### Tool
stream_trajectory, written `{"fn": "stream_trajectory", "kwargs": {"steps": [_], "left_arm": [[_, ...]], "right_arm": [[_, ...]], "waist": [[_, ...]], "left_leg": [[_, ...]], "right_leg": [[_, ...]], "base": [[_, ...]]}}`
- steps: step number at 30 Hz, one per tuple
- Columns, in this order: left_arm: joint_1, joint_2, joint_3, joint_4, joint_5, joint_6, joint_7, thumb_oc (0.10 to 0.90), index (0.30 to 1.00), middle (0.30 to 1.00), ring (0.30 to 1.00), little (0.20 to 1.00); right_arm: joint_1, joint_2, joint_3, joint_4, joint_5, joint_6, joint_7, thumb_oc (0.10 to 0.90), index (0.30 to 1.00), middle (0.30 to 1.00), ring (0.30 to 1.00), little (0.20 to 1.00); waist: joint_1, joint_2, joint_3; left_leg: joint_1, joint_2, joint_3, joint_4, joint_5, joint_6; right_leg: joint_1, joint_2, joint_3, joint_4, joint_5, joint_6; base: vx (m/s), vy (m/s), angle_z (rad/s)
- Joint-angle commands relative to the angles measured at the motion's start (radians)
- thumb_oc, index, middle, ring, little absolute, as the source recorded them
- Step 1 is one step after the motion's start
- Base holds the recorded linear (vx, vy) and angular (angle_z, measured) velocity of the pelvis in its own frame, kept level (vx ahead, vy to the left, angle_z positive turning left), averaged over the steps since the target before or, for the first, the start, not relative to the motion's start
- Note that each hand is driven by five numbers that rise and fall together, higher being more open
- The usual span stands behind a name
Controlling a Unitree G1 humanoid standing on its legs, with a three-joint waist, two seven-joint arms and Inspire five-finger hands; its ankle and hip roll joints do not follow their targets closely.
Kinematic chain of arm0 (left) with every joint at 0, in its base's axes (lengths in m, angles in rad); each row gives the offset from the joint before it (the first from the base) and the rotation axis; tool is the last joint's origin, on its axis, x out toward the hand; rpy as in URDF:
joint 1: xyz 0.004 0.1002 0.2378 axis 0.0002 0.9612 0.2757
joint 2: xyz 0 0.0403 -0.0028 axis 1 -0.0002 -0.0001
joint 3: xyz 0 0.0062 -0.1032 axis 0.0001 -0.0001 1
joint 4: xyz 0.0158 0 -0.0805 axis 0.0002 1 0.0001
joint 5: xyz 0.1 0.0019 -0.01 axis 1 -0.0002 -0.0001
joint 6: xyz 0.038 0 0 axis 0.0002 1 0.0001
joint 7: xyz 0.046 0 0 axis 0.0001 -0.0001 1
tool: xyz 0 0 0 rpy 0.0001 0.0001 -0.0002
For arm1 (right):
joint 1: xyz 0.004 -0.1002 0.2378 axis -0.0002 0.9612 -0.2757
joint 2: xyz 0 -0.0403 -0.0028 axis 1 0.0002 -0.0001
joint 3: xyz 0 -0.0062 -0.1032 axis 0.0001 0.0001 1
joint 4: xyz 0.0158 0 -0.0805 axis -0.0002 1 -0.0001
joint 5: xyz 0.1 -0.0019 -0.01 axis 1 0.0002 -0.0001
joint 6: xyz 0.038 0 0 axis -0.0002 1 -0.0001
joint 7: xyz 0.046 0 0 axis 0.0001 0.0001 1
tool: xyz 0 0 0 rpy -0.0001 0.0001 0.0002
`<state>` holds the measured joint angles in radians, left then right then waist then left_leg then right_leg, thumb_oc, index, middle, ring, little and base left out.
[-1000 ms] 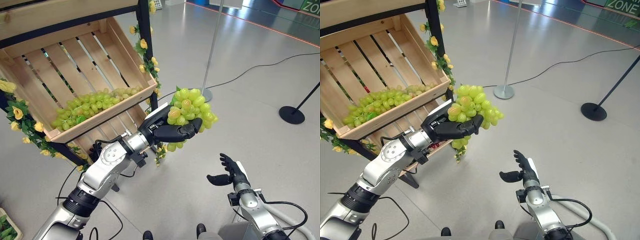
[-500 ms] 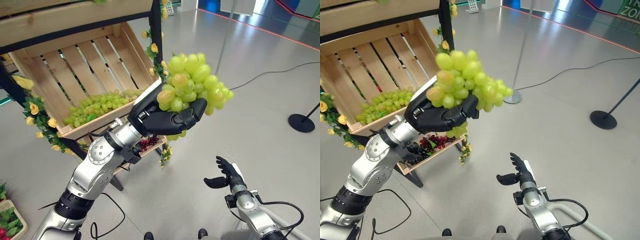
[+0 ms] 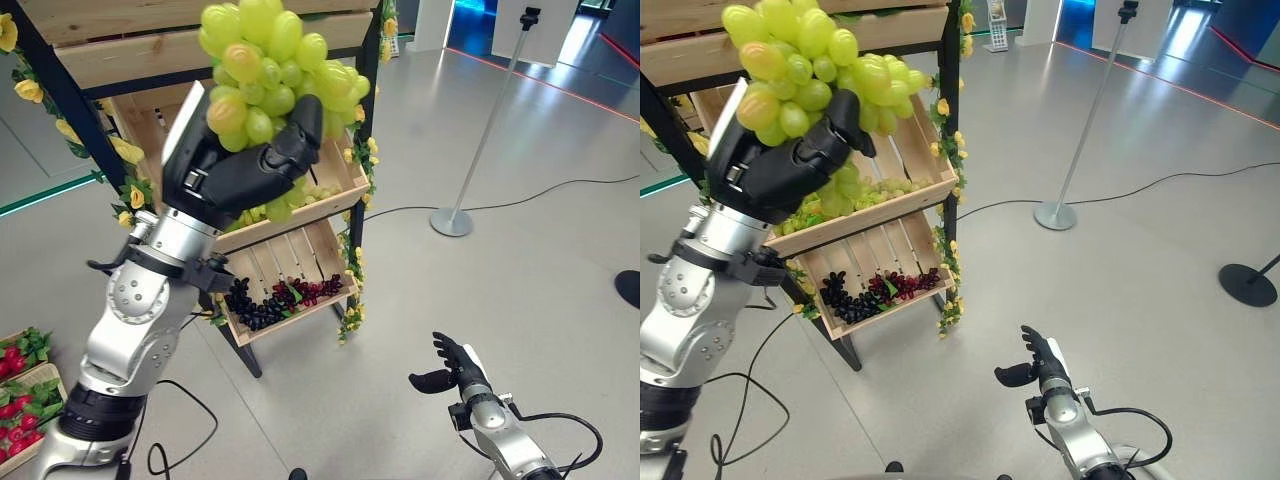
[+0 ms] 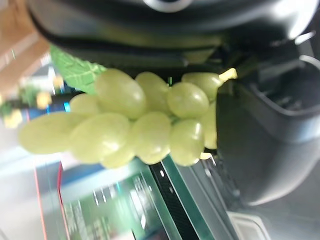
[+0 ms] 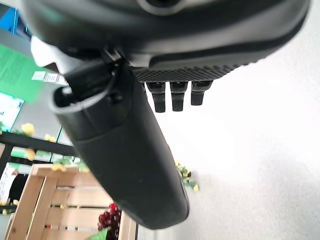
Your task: Pick up the fruits from the basket on one side to the basket on the other side
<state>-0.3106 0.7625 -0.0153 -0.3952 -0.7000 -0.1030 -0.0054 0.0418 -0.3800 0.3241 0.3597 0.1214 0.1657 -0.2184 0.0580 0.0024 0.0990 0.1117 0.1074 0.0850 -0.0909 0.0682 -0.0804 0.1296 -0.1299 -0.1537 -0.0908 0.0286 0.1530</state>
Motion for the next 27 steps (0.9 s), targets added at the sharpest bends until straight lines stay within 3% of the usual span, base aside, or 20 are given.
{"fn": "stream_trajectory", "kwargs": {"steps": [1,15,27], "left_arm": [[-0.108,0.021,0.078,0.041,-0.025,-0.048,0.046,0.4,0.3,0.3,0.3,0.3],[-0.063,0.016,0.051,0.141,0.022,0.083,-0.019,0.4,0.3,0.3,0.3,0.3],[-0.134,0.064,0.031,0.273,0.048,0.108,0.031,0.4,0.3,0.3,0.3,0.3]], "right_arm": [[-0.078,-0.011,0.005,-0.036,-0.038,-0.065,-0.072,0.8,0.9,0.9,0.9,0.9],[-0.091,-0.021,0.024,-0.012,-0.032,-0.072,-0.068,0.8,0.9,0.9,0.9,0.9],[-0.1,-0.047,0.037,-0.004,-0.031,-0.065,-0.058,0.8,0.9,0.9,0.9,0.9]], "waist": [[0.018,0.007,-0.055],[0.028,0.009,-0.049],[0.01,0.009,-0.047]], "left_leg": [[-0.014,0.0,-0.05,0.004,-0.038,-0.015],[-0.015,-0.005,-0.053,0.004,-0.036,-0.011],[-0.007,-0.002,-0.03,0.004,-0.036,-0.012]], "right_leg": [[0.012,-0.005,-0.081,0.004,-0.004,-0.026],[0.017,-0.005,-0.085,0.004,-0.007,-0.027],[0.016,-0.003,-0.074,0.004,-0.007,-0.026]], "base": [[0.0,0.0,0.0],[0.0,0.003,0.05],[0.0,0.0,0.0]]}}
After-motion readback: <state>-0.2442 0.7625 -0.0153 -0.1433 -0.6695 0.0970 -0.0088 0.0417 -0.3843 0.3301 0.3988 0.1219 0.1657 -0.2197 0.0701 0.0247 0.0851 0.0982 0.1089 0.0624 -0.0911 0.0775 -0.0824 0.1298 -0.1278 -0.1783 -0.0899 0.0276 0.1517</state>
